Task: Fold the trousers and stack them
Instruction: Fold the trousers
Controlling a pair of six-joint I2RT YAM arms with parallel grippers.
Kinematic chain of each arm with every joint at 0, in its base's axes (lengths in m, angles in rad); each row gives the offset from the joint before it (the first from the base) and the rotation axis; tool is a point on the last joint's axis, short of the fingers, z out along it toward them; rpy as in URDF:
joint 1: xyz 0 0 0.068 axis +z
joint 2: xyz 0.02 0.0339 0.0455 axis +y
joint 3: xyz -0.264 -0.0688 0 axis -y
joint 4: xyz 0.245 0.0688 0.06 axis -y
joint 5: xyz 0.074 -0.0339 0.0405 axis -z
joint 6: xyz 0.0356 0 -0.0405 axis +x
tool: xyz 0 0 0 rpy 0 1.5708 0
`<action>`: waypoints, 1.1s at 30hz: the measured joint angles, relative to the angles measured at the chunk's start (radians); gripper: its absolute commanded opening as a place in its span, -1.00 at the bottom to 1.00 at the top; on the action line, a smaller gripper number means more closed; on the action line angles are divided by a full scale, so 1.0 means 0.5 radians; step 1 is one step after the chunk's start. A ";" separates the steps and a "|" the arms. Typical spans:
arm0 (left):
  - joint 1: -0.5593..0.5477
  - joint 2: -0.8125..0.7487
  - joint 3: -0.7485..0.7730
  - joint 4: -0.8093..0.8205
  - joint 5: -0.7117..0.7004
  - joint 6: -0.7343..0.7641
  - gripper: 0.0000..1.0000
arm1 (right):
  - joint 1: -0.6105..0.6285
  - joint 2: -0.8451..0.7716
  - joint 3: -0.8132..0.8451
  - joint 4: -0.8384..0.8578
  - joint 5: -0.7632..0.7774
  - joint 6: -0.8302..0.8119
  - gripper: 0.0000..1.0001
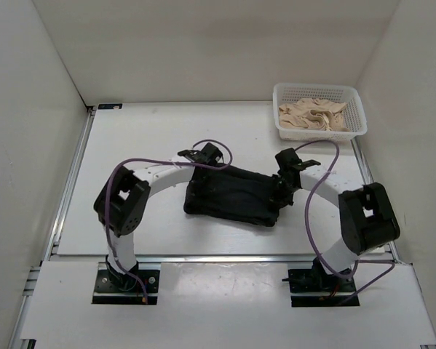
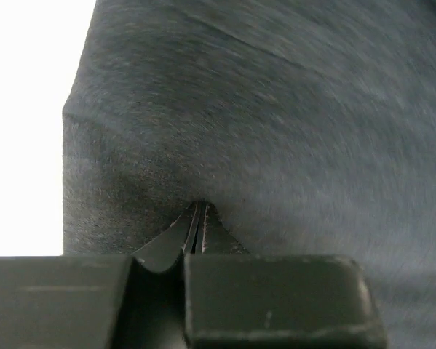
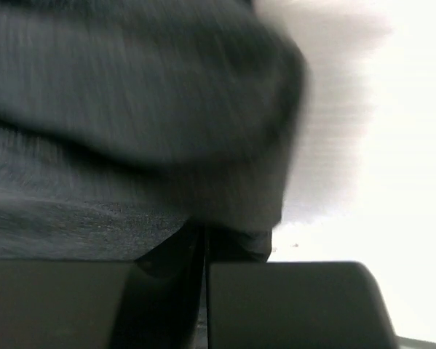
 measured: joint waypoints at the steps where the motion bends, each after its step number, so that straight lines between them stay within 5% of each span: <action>1: -0.011 -0.056 -0.048 -0.011 0.008 -0.004 -0.79 | 0.002 -0.034 0.001 -0.006 0.020 0.000 -0.92; 6: -0.053 -0.435 -0.106 -0.209 0.026 -0.014 -0.79 | 0.059 -0.266 0.212 -0.233 0.257 -0.027 -0.87; 10: -0.052 -0.546 0.203 -0.274 -0.008 0.005 -0.79 | 0.079 -0.293 0.552 -0.266 0.388 -0.072 -0.87; 17: -0.023 0.046 0.704 -0.192 -0.058 0.066 -0.76 | 0.079 0.307 0.690 -0.144 0.478 -0.128 -0.87; 21: -0.018 0.423 0.707 -0.239 -0.046 0.096 -0.72 | 0.079 0.541 0.695 -0.140 0.484 -0.135 -0.64; 25: -0.016 0.372 0.700 -0.317 -0.075 0.132 -0.41 | 0.082 0.296 0.706 -0.208 0.559 -0.147 -0.11; 26: -0.014 0.296 0.702 -0.355 -0.095 0.143 -0.08 | 0.082 0.189 0.727 -0.233 0.577 -0.166 0.23; 27: -0.010 0.202 0.716 -0.399 -0.117 0.156 0.15 | 0.082 0.079 0.757 -0.251 0.586 -0.190 0.35; 28: -0.008 0.096 0.742 -0.437 -0.136 0.171 0.71 | 0.082 -0.056 0.796 -0.258 0.600 -0.213 0.57; 29: -0.001 0.001 0.768 -0.462 -0.156 0.204 0.94 | 0.082 -0.165 0.829 -0.258 0.610 -0.220 0.68; 33: 0.040 -0.491 0.826 -0.497 -0.245 0.219 1.00 | 0.082 -0.579 0.968 -0.275 0.716 -0.285 0.73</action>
